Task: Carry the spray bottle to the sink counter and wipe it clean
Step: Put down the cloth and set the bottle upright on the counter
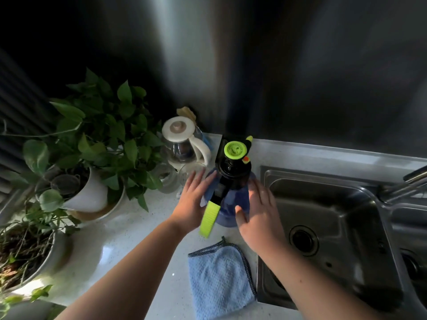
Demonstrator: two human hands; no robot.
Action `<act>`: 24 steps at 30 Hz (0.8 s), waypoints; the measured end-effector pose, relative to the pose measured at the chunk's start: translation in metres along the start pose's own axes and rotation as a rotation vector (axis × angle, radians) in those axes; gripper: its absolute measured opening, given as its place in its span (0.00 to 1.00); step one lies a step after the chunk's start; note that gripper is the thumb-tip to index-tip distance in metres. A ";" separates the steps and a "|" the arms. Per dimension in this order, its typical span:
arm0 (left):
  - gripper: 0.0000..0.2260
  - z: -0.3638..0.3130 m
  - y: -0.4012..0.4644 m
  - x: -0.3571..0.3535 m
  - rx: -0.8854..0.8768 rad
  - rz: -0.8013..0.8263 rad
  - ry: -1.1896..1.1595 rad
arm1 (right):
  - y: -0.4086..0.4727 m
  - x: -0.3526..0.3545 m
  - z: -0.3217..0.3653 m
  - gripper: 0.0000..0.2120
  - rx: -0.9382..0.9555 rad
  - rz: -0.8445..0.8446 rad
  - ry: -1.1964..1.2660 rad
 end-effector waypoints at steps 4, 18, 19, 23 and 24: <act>0.32 0.020 -0.032 0.003 0.202 -0.327 -0.128 | 0.001 0.004 -0.003 0.24 -0.047 -0.150 0.030; 0.37 -0.019 -0.045 -0.048 0.242 -0.193 -0.223 | -0.015 -0.005 -0.003 0.25 -0.043 -0.119 -0.019; 0.39 -0.015 -0.039 -0.044 0.232 -0.165 -0.163 | -0.018 -0.004 -0.001 0.24 -0.059 -0.147 -0.011; 0.30 -0.006 -0.048 -0.033 0.348 -0.306 -0.156 | -0.004 0.006 -0.009 0.16 -0.058 -0.196 0.122; 0.27 -0.010 -0.053 -0.035 0.329 -0.340 -0.142 | 0.004 0.008 -0.013 0.16 -0.067 -0.171 0.168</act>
Point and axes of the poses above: each hand's wrist, its own y-axis towards the middle knuckle, its own x-axis out of the back of the hand, z = x × y, the point moved 2 cm from there along y, towards the middle knuckle, and after that the axes turned 5 degrees about x, right-handed, at the moved point
